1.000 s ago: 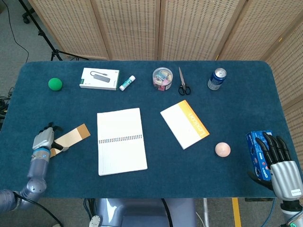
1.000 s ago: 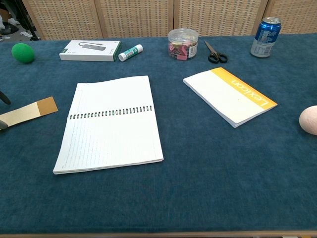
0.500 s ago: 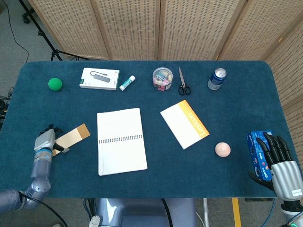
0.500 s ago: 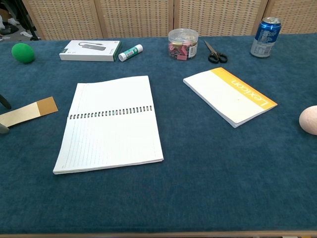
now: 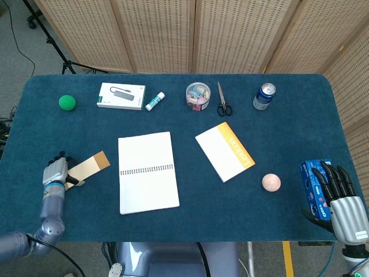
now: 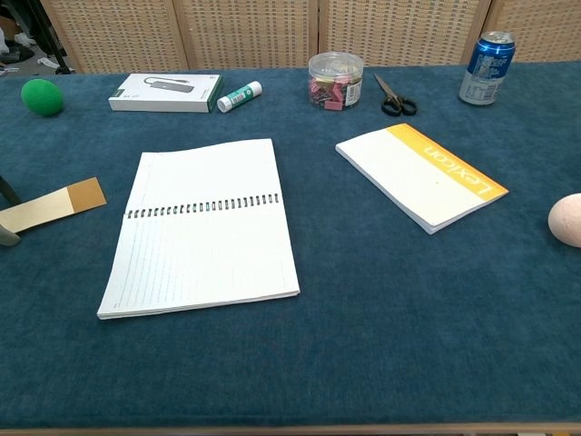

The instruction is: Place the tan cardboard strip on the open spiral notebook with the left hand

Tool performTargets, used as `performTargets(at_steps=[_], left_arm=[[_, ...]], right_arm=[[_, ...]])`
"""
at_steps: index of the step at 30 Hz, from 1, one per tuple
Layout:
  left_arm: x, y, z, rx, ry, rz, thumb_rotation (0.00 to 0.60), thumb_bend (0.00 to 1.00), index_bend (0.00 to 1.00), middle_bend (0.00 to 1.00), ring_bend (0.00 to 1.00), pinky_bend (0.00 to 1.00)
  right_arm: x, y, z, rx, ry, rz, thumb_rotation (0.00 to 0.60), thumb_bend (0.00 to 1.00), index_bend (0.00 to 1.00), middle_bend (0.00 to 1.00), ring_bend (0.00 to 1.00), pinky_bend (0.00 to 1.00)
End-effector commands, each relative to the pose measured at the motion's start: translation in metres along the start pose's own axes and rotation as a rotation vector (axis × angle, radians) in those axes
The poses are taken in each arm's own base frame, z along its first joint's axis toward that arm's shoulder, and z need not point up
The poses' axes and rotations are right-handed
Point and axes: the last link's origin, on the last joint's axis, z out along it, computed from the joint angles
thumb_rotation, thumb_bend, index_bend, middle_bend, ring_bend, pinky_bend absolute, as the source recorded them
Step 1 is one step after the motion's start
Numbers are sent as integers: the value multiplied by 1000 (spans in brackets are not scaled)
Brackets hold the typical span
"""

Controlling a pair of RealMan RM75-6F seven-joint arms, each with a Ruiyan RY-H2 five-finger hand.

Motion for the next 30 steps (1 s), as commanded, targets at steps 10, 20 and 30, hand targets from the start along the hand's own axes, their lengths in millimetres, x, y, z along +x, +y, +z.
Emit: performTargets(at_steps=[10, 20, 30], left_arm=[[0, -2, -1, -6, 9, -3, 600, 57, 449, 0, 0, 0], [6, -3, -4, -18, 18, -8, 600, 82, 455, 0, 0, 0], [20, 2, -12, -58, 43, -34, 600, 90, 455, 0, 0, 0]], right_arm=[[0, 0, 0, -1, 0, 0, 600, 0, 0, 0, 0, 0], [0, 0, 0, -1, -3, 0, 600, 0, 0, 0, 0, 0], [-1, 0, 0, -3, -5, 1, 600, 0, 0, 0, 0, 0]])
